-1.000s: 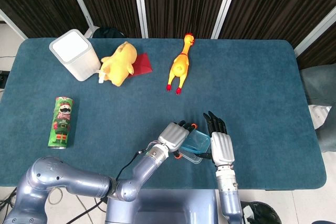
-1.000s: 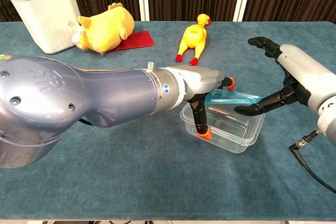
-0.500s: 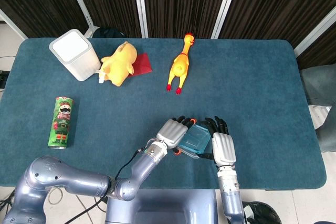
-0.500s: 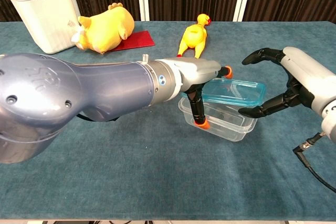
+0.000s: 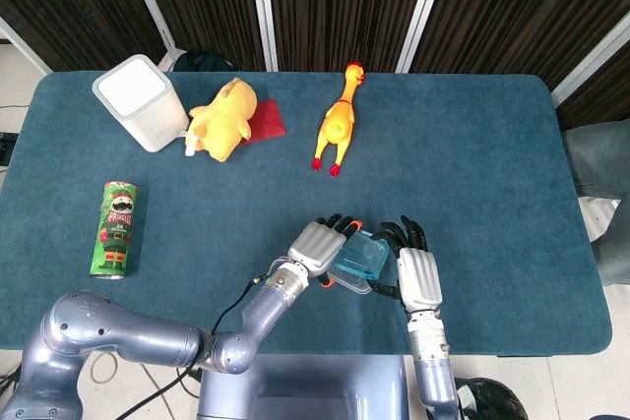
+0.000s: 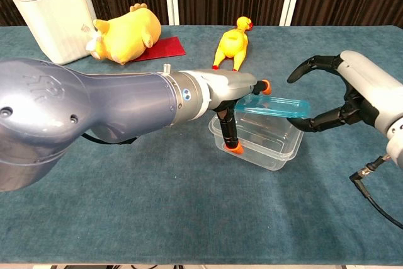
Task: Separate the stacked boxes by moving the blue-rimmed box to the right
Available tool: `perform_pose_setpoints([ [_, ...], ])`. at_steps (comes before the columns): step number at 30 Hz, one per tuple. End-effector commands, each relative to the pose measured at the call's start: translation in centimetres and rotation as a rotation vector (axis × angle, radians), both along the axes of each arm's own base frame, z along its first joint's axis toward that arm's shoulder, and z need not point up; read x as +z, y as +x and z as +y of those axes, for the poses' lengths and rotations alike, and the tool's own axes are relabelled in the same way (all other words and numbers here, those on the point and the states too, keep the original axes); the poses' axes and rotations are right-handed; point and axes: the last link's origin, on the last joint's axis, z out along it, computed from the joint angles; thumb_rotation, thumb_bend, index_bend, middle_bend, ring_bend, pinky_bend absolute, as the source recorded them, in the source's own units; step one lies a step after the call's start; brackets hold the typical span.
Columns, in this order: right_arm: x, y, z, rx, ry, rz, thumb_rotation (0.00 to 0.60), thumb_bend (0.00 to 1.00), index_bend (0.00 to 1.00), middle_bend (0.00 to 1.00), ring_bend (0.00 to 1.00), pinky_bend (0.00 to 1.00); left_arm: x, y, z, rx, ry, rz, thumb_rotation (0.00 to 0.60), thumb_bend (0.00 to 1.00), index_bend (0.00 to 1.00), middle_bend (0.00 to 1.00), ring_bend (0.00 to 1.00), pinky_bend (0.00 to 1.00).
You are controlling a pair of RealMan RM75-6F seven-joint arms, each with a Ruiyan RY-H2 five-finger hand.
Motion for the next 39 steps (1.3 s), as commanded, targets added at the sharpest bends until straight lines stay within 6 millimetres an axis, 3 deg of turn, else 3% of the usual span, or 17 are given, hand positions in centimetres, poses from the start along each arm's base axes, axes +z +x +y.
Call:
perform_pose_setpoints([
  [1,-0.1,0.0,0.0,0.001,0.003,0.000,0.600,0.42,0.40,0.24,0.01,0.00,0.0,0.0,0.0,0.000,-0.002,-0.002,0.600,0.12,0.00,0.02,0.00,0.18],
  [11,-0.2,-0.3,0.1,-0.005,0.016,0.004,0.600,0.56,0.51,0.25,0.01,0.00,0.5,0.1,0.0,-0.003,-0.006,-0.024,0.600,0.10,0.00,0.02,0.00,0.17],
  [34,0.2,-0.4,-0.4,-0.005,-0.014,0.003,0.600,0.57,0.53,0.25,0.01,0.00,3.2,0.0,-0.1,-0.018,-0.008,-0.115,0.600,0.10,0.00,0.01,0.00,0.15],
  [39,0.3,-0.7,-0.5,-0.014,-0.020,0.001,0.600,0.56,0.53,0.25,0.01,0.00,3.9,-0.1,0.0,-0.024,-0.002,-0.127,0.600,0.06,0.00,0.01,0.00,0.15],
])
